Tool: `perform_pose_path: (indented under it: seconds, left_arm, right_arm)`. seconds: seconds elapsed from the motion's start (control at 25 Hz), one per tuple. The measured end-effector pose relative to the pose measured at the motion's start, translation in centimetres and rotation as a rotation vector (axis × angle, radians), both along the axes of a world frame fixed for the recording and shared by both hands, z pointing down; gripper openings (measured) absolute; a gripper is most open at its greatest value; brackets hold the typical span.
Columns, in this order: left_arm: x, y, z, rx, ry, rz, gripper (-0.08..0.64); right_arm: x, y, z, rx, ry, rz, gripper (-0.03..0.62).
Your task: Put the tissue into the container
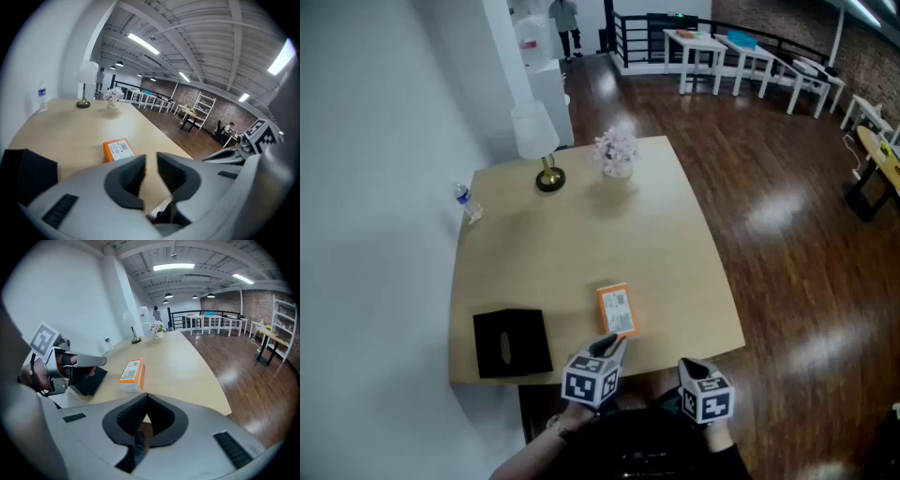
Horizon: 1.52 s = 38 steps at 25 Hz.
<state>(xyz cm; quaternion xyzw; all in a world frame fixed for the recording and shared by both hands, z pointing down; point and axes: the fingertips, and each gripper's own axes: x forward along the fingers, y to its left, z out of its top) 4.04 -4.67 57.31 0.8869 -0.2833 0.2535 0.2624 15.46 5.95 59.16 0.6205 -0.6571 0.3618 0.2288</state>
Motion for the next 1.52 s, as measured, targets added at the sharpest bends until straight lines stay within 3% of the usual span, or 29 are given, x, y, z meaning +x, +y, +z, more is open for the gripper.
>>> perform_pose_path:
  seconds: [0.08, 0.12, 0.32, 0.64, 0.84, 0.92, 1.24, 1.4, 1.52]
  left_arm:
    - [-0.3, -2.1, 1.5, -0.022, -0.044, -0.022, 0.324]
    - [-0.4, -3.1, 2.2, -0.03, -0.065, -0.04, 0.392]
    - [0.2, -6.8, 5.5, -0.059, -0.15, -0.125, 0.522]
    - [1.2, -9.4, 11.6, -0.182, -0.275, -0.287, 0.533]
    - [1.5, -8.6, 14.7, -0.273, -0.335, -0.316, 0.532]
    - [1.8, -8.5, 15.2, -0.297, -0.315, -0.324, 0.524]
    - [1.4, -9.3, 14.6, -0.24, -0.289, -0.238, 0.432]
    - [0.6, -8.7, 11.3, -0.195, -0.223, -0.168, 0.42]
    - [-2.0, -8.5, 8.3, -0.165, -0.168, -0.171, 0.419]
  right_arm:
    - [0.0, -1.1, 0.5, -0.016, -0.003, 0.012, 0.0]
    - [0.1, -1.6, 0.8, -0.023, -0.003, 0.019, 0.0]
    - [2.3, -4.8, 1.4, -0.029, 0.007, 0.022, 0.0]
    - [8.8, -8.8, 0.7, -0.032, 0.031, -0.046, 0.0]
    - [11.3, -11.0, 1.4, -0.05, 0.01, -0.074, 0.0]
    - [11.5, -11.8, 1.4, -0.054, 0.007, -0.096, 0.0]
    - [10.2, -13.1, 2.1, -0.058, -0.011, -0.12, 0.0]
    - [8.6, -13.0, 1.5, -0.048, -0.017, -0.11, 0.0]
    - [6.9, -12.7, 1.3, -0.046, -0.023, -0.108, 0.0]
